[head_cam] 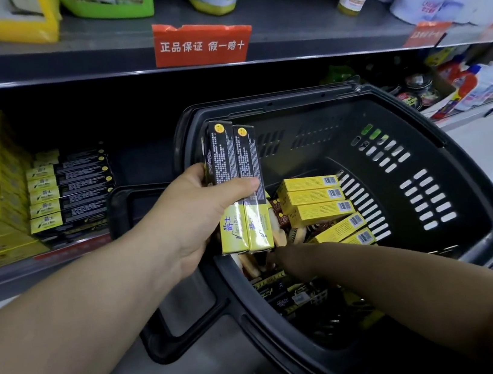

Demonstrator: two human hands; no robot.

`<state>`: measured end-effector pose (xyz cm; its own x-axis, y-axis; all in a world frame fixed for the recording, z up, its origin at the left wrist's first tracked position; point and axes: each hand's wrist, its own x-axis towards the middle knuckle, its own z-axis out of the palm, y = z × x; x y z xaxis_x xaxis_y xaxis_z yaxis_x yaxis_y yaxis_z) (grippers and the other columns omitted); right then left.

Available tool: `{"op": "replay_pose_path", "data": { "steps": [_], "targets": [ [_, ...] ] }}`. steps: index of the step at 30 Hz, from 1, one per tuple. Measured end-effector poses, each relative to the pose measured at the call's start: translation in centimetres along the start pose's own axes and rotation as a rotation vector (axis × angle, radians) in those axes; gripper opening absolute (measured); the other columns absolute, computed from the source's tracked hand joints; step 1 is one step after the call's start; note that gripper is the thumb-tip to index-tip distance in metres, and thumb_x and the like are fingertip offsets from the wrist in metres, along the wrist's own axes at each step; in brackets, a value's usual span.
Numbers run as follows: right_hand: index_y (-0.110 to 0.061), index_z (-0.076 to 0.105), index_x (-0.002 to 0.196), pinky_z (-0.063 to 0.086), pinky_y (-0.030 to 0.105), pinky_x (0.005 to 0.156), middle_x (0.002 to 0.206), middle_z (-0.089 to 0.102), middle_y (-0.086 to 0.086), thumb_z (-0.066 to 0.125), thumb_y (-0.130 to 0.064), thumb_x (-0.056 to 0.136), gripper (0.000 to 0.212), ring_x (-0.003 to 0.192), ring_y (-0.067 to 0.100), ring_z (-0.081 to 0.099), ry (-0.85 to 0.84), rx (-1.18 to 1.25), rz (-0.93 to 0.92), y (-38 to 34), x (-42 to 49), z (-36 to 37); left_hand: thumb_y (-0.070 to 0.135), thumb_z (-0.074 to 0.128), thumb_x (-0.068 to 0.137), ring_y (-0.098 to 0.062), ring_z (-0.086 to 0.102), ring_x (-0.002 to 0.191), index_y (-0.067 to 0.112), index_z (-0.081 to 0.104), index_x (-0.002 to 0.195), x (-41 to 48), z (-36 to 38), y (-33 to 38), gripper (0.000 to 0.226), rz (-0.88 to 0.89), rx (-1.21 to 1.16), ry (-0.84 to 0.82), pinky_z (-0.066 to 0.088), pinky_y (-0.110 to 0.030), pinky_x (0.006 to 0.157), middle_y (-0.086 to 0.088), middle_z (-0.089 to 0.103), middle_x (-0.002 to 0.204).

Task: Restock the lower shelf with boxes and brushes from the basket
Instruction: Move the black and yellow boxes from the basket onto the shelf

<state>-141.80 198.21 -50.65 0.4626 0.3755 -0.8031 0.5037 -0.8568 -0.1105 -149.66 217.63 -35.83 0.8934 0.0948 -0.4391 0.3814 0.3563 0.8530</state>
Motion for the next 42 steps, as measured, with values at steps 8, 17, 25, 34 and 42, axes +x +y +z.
{"op": "replay_pose_path", "data": {
  "steps": [8,17,25,34,42],
  "targets": [
    [-0.013,0.042,0.134,0.034,0.028,0.069,0.12,0.051,0.016,0.045,-0.011,0.094,0.04,0.09,0.029,0.052,-0.108,-0.057,0.004,-0.8,-0.5,-0.5,0.012,0.073,0.076,-0.021,0.069,0.092,0.017,0.058,0.11,-0.2,-0.3,-0.1,0.037,0.009,-0.014,-0.008,0.055,-0.035,0.084,-0.007,0.072,0.101],
    [-0.033,0.046,0.126,0.051,0.034,0.084,0.123,0.058,0.003,0.051,-0.017,0.095,0.035,0.107,0.021,0.059,0.058,0.745,-0.131,-0.8,-6.8,-8.7,0.016,0.072,0.077,-0.015,0.072,0.076,0.023,0.062,0.105,0.3,-0.6,-0.2,0.03,0.009,-0.062,0.048,0.055,-0.031,0.066,0.001,0.075,0.086],
    [-0.025,0.052,0.13,0.055,0.041,0.084,0.121,0.062,0.005,0.043,-0.022,0.092,0.04,0.098,0.02,0.063,0.04,1.585,-0.466,-3.2,-10.6,-11.0,0.016,0.071,0.078,-0.011,0.071,0.08,0.03,0.057,0.106,0.4,-0.5,0.0,0.034,0.123,-0.097,0.092,0.055,-0.034,0.075,0.006,0.073,0.093],
    [-0.009,0.06,0.117,0.056,0.025,0.07,0.101,0.071,0.008,0.066,-0.033,0.075,0.049,0.088,0.02,0.069,0.25,1.441,-0.444,-6.3,-10.9,-11.4,0.021,0.073,0.074,-0.021,0.069,0.095,0.027,0.056,0.116,-0.5,-1.8,0.9,0.046,0.138,-0.056,0.032,0.051,-0.044,0.09,0.001,0.072,0.103],
    [-0.048,0.038,0.132,0.055,0.035,0.075,0.12,0.063,0.007,0.074,-0.022,0.073,0.074,0.102,0.024,0.066,0.24,1.127,-0.6,-10.3,-11.1,-14.7,0.017,0.072,0.076,-0.024,0.072,0.075,0.024,0.061,0.109,-1.9,-5.7,2.5,0.036,0.061,-0.111,0.111,0.059,-0.037,0.064,-0.007,0.074,0.088]
  ]
}}
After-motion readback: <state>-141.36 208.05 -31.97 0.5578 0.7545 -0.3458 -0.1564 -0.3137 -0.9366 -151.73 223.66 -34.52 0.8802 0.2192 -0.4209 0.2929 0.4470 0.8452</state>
